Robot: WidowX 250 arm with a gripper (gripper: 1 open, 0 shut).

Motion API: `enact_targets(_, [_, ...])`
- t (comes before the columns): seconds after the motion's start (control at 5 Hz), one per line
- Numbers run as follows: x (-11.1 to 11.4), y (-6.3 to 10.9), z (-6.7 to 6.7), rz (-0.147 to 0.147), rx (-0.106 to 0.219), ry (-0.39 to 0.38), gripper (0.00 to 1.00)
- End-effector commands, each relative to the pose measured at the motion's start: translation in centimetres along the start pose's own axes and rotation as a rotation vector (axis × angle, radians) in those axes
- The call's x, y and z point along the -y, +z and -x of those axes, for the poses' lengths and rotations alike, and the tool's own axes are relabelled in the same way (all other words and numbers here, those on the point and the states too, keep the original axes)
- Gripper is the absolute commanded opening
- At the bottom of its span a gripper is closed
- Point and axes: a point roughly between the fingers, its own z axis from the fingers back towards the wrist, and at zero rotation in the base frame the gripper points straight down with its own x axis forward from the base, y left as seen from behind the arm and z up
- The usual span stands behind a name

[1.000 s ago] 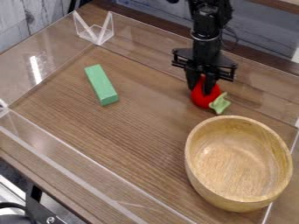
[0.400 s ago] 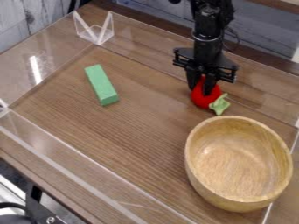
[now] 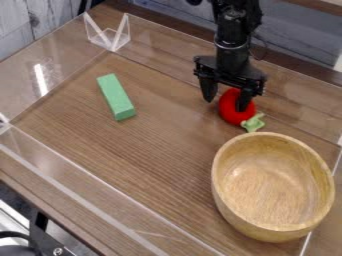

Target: Move the red object to the right side of the table

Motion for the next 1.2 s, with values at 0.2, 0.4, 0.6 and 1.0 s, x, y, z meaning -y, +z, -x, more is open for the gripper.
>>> enact_targets(0.2, [-1.4,1.5,0.4,-0.043,-0.008,-0.08,1.0])
enact_targets(0.4, [-2.5,2.4,0.0,-0.053,-0.013,-0.114,1.0])
enact_targets(0.6, [-3.7,2.5,0.7,-0.062,-0.012,-0.119,1.0])
enact_targets(1.0, [-3.5,2.7,0.3,-0.056,-0.011,-0.186,1.0])
